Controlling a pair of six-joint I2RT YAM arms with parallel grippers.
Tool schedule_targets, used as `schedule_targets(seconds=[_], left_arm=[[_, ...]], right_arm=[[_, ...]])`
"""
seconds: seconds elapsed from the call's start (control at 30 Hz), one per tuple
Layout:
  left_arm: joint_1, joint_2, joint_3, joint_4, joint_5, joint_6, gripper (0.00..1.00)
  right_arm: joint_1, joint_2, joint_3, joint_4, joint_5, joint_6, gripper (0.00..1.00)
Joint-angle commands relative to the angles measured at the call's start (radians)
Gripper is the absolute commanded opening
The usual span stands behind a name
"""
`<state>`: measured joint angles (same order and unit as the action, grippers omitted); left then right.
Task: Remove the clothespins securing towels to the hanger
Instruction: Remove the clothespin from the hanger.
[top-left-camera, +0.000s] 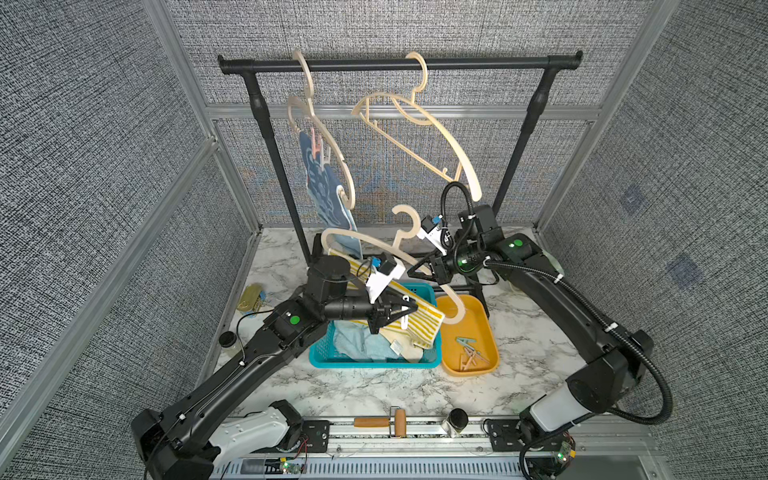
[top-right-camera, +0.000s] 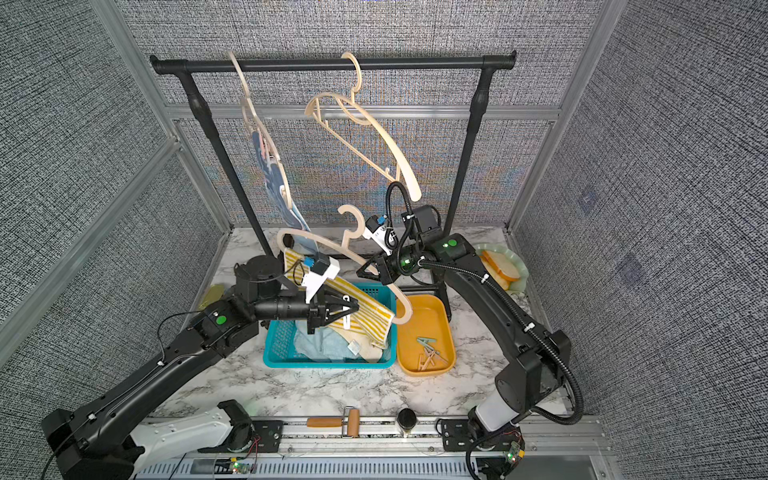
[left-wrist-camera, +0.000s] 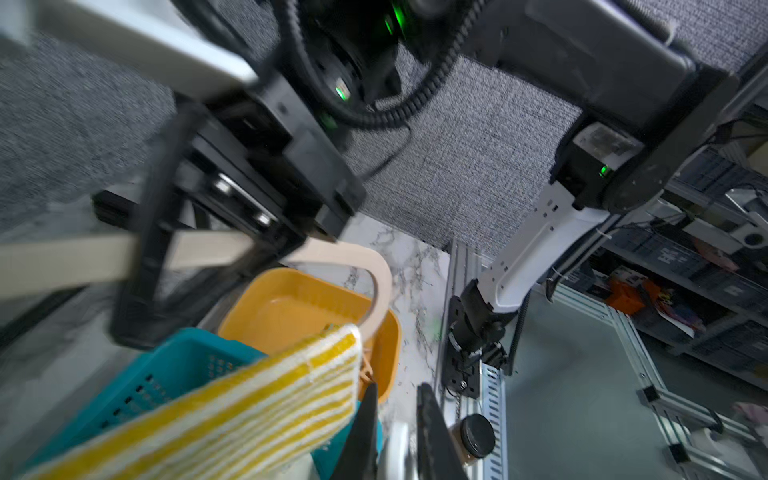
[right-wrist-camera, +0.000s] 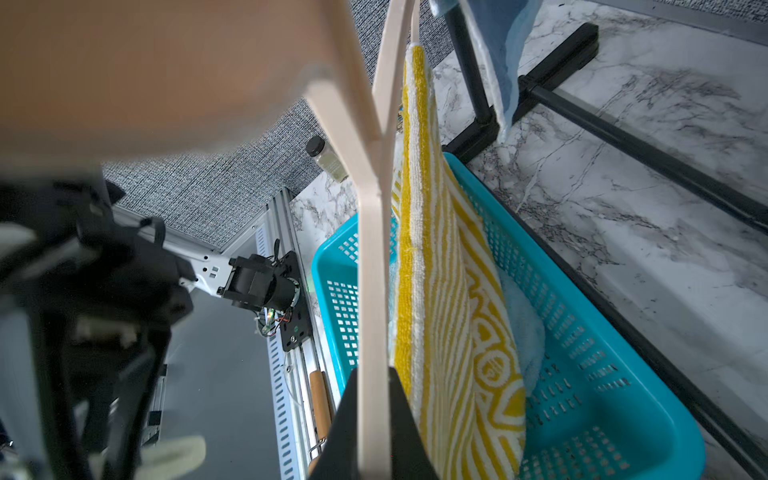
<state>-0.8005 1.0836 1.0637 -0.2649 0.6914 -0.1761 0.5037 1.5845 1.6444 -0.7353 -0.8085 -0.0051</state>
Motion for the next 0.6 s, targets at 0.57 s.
schedule_targets(seconds=[0.57], left_arm=[[-0.356,0.322,-0.15,0.457,-0.341,-0.26,0.0]], right_arm=[[-0.054,-0.037,0.001,0.147,0.013,0.106,0.0]])
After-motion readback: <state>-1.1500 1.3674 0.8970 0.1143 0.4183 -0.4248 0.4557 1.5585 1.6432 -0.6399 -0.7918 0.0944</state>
